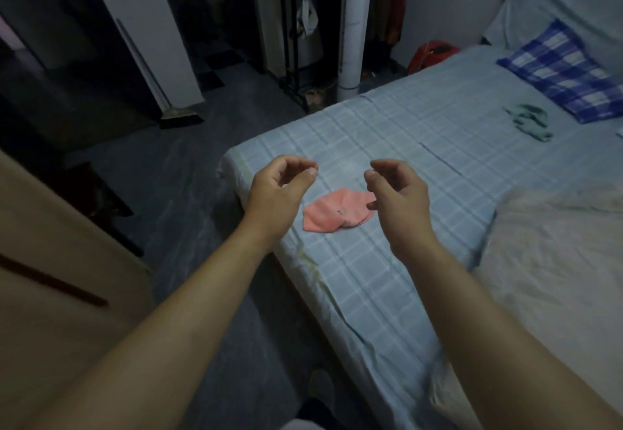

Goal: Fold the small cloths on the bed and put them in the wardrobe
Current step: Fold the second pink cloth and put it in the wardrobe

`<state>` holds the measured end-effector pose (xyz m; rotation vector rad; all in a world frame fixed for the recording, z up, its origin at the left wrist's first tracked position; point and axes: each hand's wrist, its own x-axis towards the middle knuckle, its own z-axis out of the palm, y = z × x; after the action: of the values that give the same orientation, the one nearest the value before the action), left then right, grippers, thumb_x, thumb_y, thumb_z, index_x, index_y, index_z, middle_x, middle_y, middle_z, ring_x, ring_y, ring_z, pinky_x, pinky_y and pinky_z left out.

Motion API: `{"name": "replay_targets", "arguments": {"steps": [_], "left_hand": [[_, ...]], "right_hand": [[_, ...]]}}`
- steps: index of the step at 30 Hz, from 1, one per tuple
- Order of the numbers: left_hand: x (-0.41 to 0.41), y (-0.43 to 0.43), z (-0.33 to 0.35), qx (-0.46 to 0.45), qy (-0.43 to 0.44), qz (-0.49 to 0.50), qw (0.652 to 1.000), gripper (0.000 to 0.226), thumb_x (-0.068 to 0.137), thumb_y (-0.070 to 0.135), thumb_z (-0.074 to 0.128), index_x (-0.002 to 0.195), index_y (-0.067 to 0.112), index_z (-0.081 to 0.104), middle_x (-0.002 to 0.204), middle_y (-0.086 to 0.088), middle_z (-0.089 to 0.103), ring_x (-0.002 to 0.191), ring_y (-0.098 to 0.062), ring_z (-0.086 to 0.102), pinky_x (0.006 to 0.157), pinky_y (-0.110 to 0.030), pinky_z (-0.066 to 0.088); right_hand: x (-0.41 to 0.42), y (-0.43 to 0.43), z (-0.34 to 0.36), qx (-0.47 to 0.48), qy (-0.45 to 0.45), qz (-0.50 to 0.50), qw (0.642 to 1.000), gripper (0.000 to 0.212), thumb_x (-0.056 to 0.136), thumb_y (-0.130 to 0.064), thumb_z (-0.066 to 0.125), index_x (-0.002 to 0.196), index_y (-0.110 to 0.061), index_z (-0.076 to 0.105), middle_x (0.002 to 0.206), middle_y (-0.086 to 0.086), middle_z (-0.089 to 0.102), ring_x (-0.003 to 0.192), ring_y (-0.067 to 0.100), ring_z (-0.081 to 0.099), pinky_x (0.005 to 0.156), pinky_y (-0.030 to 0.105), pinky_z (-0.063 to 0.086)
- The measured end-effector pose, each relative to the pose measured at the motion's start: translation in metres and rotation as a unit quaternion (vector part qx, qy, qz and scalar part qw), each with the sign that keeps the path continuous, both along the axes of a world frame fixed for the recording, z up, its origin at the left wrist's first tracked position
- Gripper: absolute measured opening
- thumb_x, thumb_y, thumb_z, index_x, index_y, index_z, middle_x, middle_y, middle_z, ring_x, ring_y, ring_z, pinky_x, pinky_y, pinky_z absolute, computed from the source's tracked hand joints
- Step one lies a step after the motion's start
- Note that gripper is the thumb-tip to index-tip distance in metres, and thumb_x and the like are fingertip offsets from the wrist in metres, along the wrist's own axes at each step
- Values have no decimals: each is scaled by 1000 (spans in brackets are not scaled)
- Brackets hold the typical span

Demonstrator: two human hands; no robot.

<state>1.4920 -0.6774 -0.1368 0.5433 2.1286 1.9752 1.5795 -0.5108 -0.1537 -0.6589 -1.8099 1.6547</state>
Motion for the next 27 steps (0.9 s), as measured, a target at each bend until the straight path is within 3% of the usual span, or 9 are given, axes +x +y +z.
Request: {"name": "replay_targets", "arguments": {"steps": [6,16,27], "left_hand": [[-79,39,-13,-25,-13,-19,999,9,83,31,69,91,30,74,102,9,78,101,-10,71,97,-44,57],[-193,93,-62,-65,-64,-103,991,11,86,31,70,96,30,75,103,11,77,103,-9,70,98,-45,56],[-328,145,-129,-94,-123,-236,959,9,87,22,69,92,27,75,99,10,77,96,-5,70,90,-33,57]], "right_hand": [[-73,36,-12,-29,-30,-12,999,14,78,-40,67,92,-42,69,96,-11,72,91,10,69,65,30,55],[-164,69,-50,-52,-91,-83,991,14,83,-31,68,96,-36,69,93,-12,71,90,7,68,77,42,61],[-261,83,-99,-85,-198,-225,950,13,89,-24,67,101,-27,67,99,0,69,94,18,67,84,48,59]]}}
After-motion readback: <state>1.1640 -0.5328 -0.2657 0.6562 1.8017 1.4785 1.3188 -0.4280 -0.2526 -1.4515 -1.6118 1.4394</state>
